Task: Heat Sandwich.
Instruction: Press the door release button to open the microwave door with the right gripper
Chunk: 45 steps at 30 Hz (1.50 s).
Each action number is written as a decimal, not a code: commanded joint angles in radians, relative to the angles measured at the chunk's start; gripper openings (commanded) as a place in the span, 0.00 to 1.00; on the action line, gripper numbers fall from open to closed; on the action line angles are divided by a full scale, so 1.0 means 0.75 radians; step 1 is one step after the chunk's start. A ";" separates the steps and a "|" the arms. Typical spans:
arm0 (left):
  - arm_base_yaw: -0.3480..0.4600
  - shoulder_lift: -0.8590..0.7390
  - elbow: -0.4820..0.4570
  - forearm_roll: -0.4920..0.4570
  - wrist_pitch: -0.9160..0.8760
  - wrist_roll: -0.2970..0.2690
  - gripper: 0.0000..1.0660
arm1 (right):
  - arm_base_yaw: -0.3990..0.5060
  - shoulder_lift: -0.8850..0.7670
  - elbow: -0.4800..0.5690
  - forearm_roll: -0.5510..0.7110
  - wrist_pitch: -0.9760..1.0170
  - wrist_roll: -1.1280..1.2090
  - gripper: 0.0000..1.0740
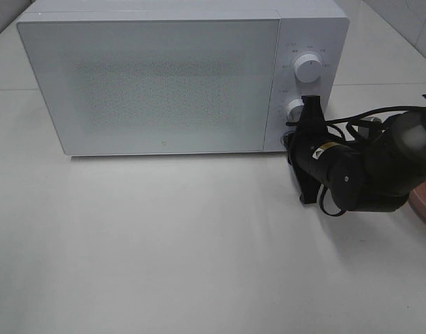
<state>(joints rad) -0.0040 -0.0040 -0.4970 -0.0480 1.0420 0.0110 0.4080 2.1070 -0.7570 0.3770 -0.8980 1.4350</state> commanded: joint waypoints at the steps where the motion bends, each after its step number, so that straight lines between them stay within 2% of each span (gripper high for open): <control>1: 0.001 -0.039 0.003 -0.009 -0.009 0.003 0.95 | -0.017 0.023 -0.037 -0.008 -0.004 -0.029 0.01; 16: 0.001 -0.039 0.003 -0.009 -0.009 0.003 0.95 | -0.017 0.027 -0.048 0.041 -0.261 -0.051 0.00; 21: 0.001 -0.039 0.003 -0.009 -0.009 0.003 0.95 | -0.017 0.027 -0.096 0.044 -0.319 -0.051 0.00; 27: 0.001 -0.039 0.003 -0.009 -0.009 0.003 0.95 | -0.041 0.068 -0.233 0.019 -0.321 -0.059 0.00; 45: 0.001 -0.039 0.003 -0.009 -0.009 0.003 0.95 | -0.049 0.068 -0.249 0.001 -0.288 -0.059 0.01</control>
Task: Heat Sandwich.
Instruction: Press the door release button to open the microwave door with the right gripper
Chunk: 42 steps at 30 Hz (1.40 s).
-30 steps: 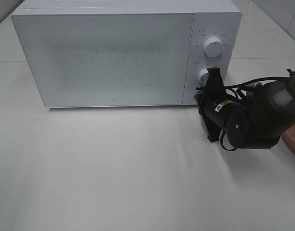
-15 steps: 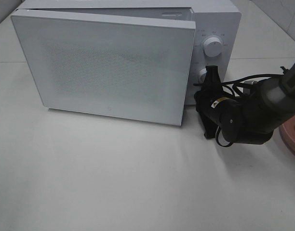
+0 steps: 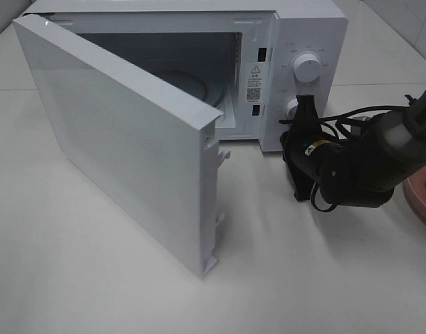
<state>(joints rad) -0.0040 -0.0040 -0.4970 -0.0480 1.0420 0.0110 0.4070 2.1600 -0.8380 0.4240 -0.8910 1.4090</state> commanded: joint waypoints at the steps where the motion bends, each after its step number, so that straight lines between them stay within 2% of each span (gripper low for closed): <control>1: 0.001 -0.039 0.003 -0.009 -0.009 0.003 0.95 | -0.048 -0.003 -0.139 -0.061 -0.284 -0.024 0.01; 24: 0.001 -0.039 0.003 -0.009 -0.009 0.003 0.95 | -0.048 -0.023 -0.117 -0.085 -0.123 -0.025 0.00; 42: 0.001 -0.039 0.003 -0.009 -0.009 0.003 0.95 | -0.048 -0.215 0.151 -0.168 0.076 -0.075 0.00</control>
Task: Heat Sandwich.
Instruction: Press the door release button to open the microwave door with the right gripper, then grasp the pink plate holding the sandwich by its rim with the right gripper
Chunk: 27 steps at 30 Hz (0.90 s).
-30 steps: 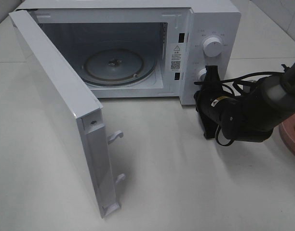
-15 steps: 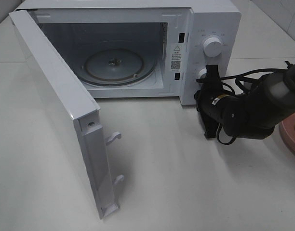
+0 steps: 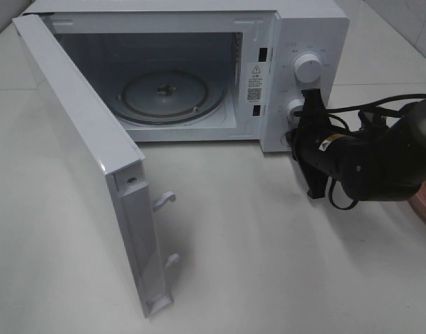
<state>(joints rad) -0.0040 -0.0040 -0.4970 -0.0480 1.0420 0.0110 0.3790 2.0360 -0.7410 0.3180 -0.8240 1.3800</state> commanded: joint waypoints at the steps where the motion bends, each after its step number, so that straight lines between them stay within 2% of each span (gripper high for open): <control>1: 0.001 -0.039 0.003 -0.009 -0.009 0.003 0.95 | -0.011 -0.064 0.035 -0.027 0.011 -0.039 0.00; 8: 0.001 -0.039 0.003 -0.009 -0.009 0.003 0.95 | -0.011 -0.171 0.123 -0.027 0.152 -0.192 0.01; 14: 0.001 -0.039 0.003 -0.009 -0.009 0.003 0.95 | -0.011 -0.299 0.153 -0.024 0.393 -0.417 0.02; 19: 0.001 -0.039 0.003 -0.009 -0.009 0.003 0.95 | -0.011 -0.396 0.152 -0.024 0.603 -0.715 0.04; 25: 0.001 -0.039 0.003 -0.009 -0.009 0.003 0.95 | -0.011 -0.505 0.149 -0.027 0.879 -1.273 0.06; 27: 0.001 -0.039 0.003 -0.009 -0.009 0.003 0.95 | -0.011 -0.521 0.149 -0.027 0.923 -1.341 0.06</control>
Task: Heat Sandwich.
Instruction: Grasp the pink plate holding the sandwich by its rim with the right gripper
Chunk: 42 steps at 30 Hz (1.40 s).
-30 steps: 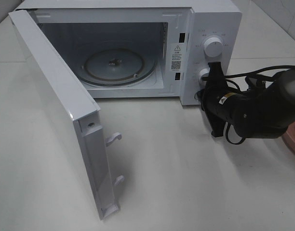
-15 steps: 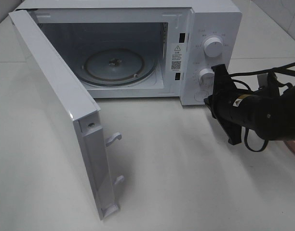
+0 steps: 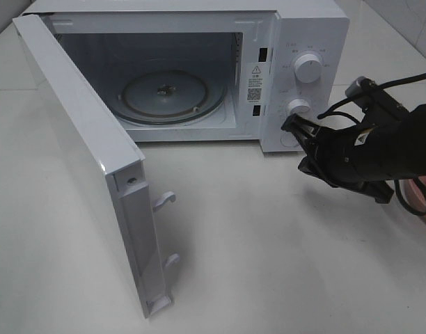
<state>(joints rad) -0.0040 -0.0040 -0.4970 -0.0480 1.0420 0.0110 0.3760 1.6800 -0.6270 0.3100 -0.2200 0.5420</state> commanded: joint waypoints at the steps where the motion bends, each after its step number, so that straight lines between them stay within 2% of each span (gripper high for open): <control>1: 0.001 -0.039 0.003 -0.009 -0.009 0.003 0.95 | -0.007 -0.063 -0.003 -0.016 0.160 -0.305 0.06; 3: 0.001 -0.039 0.003 -0.009 -0.009 0.003 0.95 | -0.007 -0.104 -0.003 -0.016 0.284 -0.520 0.07; 8: 0.001 -0.039 0.003 -0.009 -0.009 0.003 0.95 | -0.007 -0.156 -0.003 -0.071 0.460 -0.723 0.09; 10: 0.001 -0.039 0.003 -0.009 -0.009 0.003 0.95 | -0.007 -0.163 -0.003 -0.095 0.495 -0.735 0.09; 18: 0.001 -0.039 0.003 -0.009 -0.009 0.003 0.95 | -0.007 -0.268 -0.003 -0.400 0.799 -0.708 0.15; 21: 0.001 -0.039 0.003 -0.009 -0.009 0.003 0.95 | -0.012 -0.308 -0.003 -0.461 0.883 -0.691 0.19; 25: 0.001 -0.039 0.003 -0.009 -0.009 0.003 0.95 | -0.087 -0.352 -0.008 -0.471 0.969 -0.660 0.25; 26: 0.001 -0.039 0.003 -0.009 -0.009 0.003 0.95 | -0.109 -0.360 -0.015 -0.471 0.997 -0.661 0.30; 29: 0.001 -0.039 0.003 -0.009 -0.009 0.003 0.95 | -0.148 -0.364 -0.035 -0.471 1.051 -0.683 0.36; 30: 0.001 -0.039 0.003 -0.009 -0.009 0.003 0.95 | -0.189 -0.364 -0.063 -0.472 1.096 -0.687 0.42; 32: 0.001 -0.039 0.003 -0.009 -0.009 0.003 0.95 | -0.228 -0.364 -0.087 -0.477 1.123 -0.684 0.49; 33: 0.001 -0.039 0.003 -0.009 -0.009 0.003 0.95 | -0.228 -0.364 -0.087 -0.477 1.123 -0.684 0.49; 36: 0.001 -0.039 0.003 -0.009 -0.009 0.003 0.95 | -0.300 -0.364 -0.133 -0.505 1.151 -0.684 0.67; 37: 0.001 -0.039 0.003 -0.009 -0.009 0.003 0.95 | -0.311 -0.364 -0.144 -0.520 1.155 -0.684 0.71; 38: 0.001 -0.039 0.003 -0.009 -0.009 0.003 0.95 | -0.311 -0.364 -0.144 -0.520 1.155 -0.684 0.71; 39: 0.001 -0.039 0.003 -0.009 -0.009 0.003 0.95 | -0.335 -0.364 -0.163 -0.565 1.157 -0.684 0.80; 42: 0.001 -0.039 0.003 -0.009 -0.009 0.003 0.95 | -0.359 -0.364 -0.181 -0.604 1.159 -0.684 0.86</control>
<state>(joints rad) -0.0040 -0.0040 -0.4970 -0.0480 1.0420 0.0110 0.1160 1.4160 -0.7570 -0.1250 0.6360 0.0310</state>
